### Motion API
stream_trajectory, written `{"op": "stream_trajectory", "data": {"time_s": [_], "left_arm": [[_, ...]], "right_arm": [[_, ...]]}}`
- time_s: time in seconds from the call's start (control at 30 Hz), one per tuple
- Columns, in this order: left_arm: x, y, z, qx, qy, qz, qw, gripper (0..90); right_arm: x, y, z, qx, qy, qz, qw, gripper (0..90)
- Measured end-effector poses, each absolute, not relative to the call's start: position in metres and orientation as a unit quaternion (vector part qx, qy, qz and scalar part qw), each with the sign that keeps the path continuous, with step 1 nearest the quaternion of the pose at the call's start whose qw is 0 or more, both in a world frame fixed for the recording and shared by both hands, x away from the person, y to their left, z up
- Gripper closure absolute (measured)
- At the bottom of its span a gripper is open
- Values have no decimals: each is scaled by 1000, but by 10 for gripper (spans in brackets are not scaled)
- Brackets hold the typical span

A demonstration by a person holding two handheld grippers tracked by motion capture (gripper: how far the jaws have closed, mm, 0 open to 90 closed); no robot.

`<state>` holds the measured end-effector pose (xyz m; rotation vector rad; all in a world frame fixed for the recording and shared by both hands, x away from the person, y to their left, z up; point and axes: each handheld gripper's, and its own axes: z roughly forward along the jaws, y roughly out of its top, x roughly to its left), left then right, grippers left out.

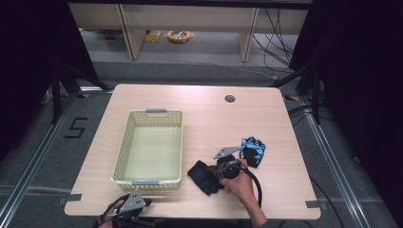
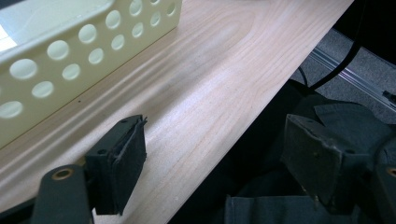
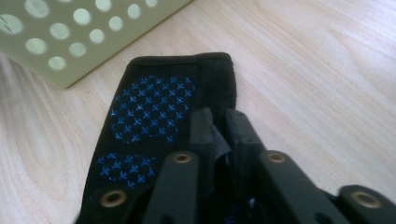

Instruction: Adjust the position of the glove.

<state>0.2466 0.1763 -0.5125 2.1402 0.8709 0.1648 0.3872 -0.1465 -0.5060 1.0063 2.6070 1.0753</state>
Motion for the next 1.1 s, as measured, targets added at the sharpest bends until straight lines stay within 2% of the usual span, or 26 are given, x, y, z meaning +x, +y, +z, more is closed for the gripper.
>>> {"op": "stream_trajectory", "data": {"time_s": [0.1,0.23,0.4,0.6,0.83,1.1], "left_arm": [[245,175,-513,841,350,62,409,214],[245,175,-513,839,350,61,411,215],[246,178,-512,846,350,64,397,216],[246,177,-512,844,352,62,399,215],[247,177,-513,847,346,64,399,215],[247,176,-514,847,351,61,395,216]], "right_arm": [[385,-149,-501,334,873,352,51,861],[382,-152,-491,299,876,371,70,864],[369,-159,-459,237,888,388,64,865],[354,-179,-441,184,895,403,50,866],[347,-200,-433,163,903,396,39,866],[356,-195,-444,126,920,370,21,865]]}}
